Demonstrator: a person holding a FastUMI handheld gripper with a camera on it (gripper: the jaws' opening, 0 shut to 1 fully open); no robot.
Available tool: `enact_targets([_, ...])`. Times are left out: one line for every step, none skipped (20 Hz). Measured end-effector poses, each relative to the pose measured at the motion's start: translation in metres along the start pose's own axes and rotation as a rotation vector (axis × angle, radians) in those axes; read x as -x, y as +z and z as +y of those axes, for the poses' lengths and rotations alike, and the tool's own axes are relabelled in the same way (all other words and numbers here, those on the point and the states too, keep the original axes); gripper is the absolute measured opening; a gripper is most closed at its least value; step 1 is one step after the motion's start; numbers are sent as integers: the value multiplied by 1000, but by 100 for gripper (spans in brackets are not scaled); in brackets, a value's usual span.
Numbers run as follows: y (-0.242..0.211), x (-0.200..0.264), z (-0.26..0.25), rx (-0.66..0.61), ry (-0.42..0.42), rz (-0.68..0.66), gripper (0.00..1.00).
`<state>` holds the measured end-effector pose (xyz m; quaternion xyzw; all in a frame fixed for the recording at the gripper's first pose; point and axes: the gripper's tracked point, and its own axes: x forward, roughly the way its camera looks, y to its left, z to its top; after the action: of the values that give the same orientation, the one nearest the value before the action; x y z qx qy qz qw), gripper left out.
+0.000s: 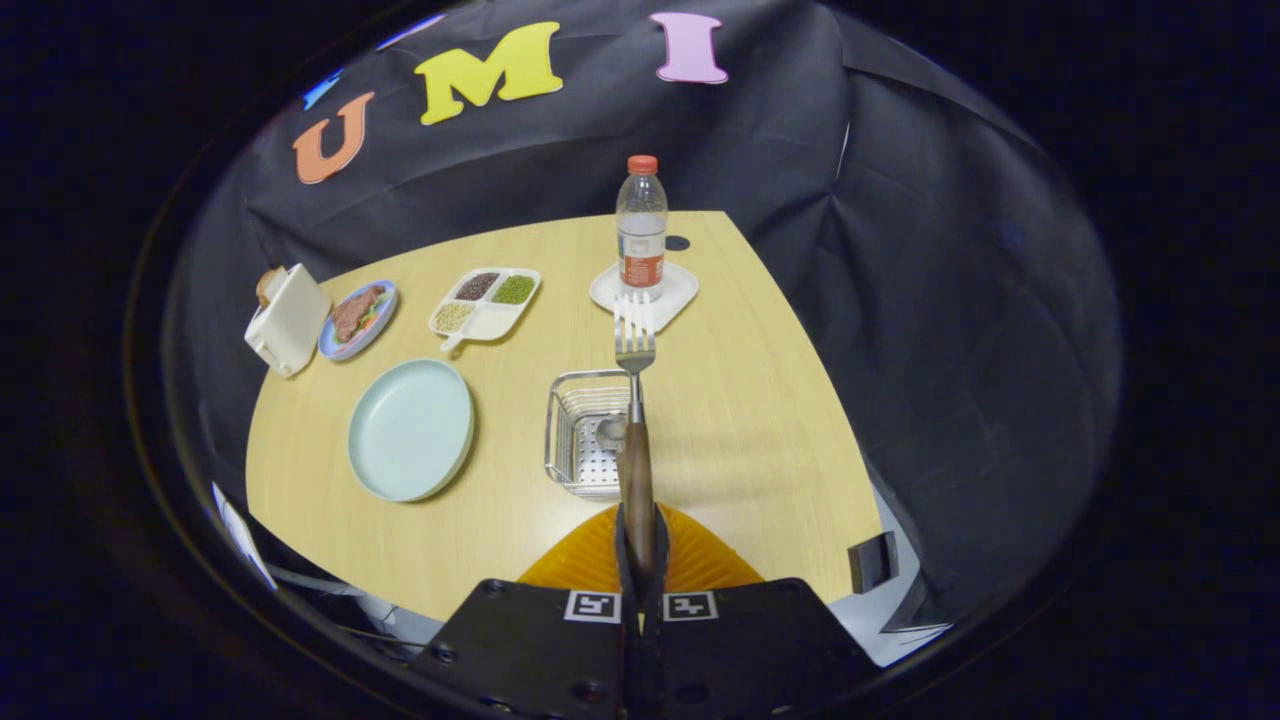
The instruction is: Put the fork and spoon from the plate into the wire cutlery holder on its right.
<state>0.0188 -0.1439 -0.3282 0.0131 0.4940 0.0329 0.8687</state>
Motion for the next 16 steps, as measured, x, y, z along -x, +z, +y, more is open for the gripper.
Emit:
enact_targets([1,-1,1,7,3,-2,1])
enact_targets([2,0,1,11,0,-5,1])
enact_targets([2,-1,2,14,2,-6,1])
enact_targets([2,-1,4,19,4,-2,0])
enact_targets([0,-1,6,22,2,-1,0])
enact_targets([-1,-1,8,24,7,3,0])
enact_targets([-6,-2,11,23,8,13,1])
enact_targets([-7,-2,10,25,4,13,1])
enact_targets([-9,-1,13,31,6,18,1])
enact_targets([-12,1,14,32,4,28,1])
enact_targets([-15,1,16,32,2,36,1])
enact_targets([-17,1,17,35,1,40,1])
enact_targets([-18,2,17,35,-2,39,1])
enact_targets([-18,3,16,32,-3,32,1])
enact_targets([-17,5,18,34,-9,30,3])
enact_targets([-16,6,17,38,-14,24,4])
